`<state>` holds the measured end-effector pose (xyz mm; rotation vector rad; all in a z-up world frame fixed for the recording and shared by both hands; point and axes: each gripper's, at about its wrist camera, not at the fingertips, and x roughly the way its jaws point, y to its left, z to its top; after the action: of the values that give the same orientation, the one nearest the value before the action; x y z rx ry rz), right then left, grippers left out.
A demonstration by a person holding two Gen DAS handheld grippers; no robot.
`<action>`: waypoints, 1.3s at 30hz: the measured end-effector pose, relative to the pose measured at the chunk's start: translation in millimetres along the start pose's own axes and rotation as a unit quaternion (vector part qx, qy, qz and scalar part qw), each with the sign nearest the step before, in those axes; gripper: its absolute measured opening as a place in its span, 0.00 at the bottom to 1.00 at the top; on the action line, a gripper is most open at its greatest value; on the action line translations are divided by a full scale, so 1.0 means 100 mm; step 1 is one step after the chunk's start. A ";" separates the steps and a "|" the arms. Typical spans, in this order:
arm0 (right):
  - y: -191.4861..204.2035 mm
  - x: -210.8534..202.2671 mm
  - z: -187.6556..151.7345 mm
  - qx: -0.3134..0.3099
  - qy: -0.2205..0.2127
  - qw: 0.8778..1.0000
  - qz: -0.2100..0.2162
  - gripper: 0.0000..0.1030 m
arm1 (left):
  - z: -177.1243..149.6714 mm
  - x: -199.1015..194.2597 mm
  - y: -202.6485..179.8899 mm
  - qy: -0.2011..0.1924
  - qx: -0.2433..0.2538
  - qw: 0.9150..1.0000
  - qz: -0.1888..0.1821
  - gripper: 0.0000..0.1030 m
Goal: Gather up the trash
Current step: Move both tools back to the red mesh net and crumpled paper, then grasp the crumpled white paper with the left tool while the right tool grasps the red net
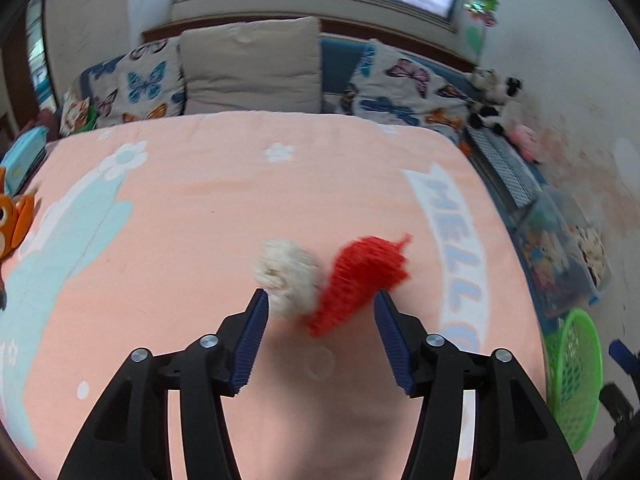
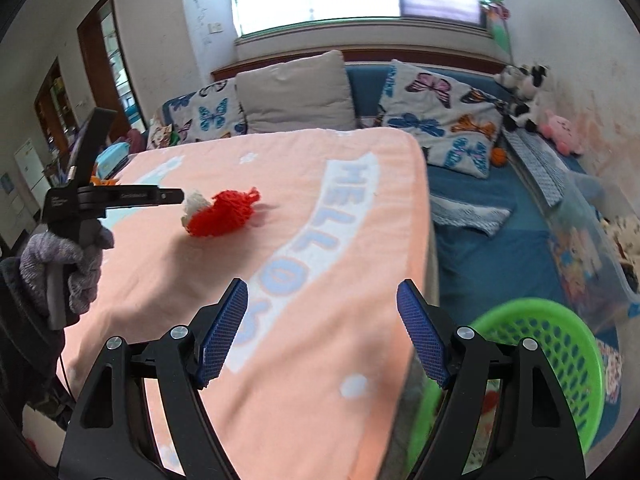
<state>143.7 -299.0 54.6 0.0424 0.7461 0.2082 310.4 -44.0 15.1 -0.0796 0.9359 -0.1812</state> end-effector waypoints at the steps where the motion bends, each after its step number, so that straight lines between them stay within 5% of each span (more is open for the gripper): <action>1: 0.03 0.04 0.03 -0.002 0.000 1.000 0.002 0.75 | 0.04 0.05 0.06 0.004 -0.009 1.000 0.002 0.53; 15: 0.36 0.67 0.44 -0.012 0.022 0.999 0.037 0.75 | 0.19 0.65 0.29 0.051 -0.055 0.997 -0.002 0.57; 20: 0.50 0.92 0.52 -0.013 0.038 0.998 0.048 0.75 | 0.17 0.72 0.40 0.053 -0.072 0.995 -0.042 0.49; 27: 0.68 1.25 0.59 -0.009 0.050 0.997 0.063 0.74 | 0.14 0.57 0.52 0.042 -0.071 0.994 -0.071 0.34; 39: 0.97 1.92 0.72 0.037 0.071 0.994 0.079 0.70 | 0.18 0.12 0.91 -0.001 -0.071 0.995 -0.067 0.33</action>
<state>313.0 -162.5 -9.9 0.1593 0.8923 0.3371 343.2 42.8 2.9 -0.2749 0.9423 -0.2384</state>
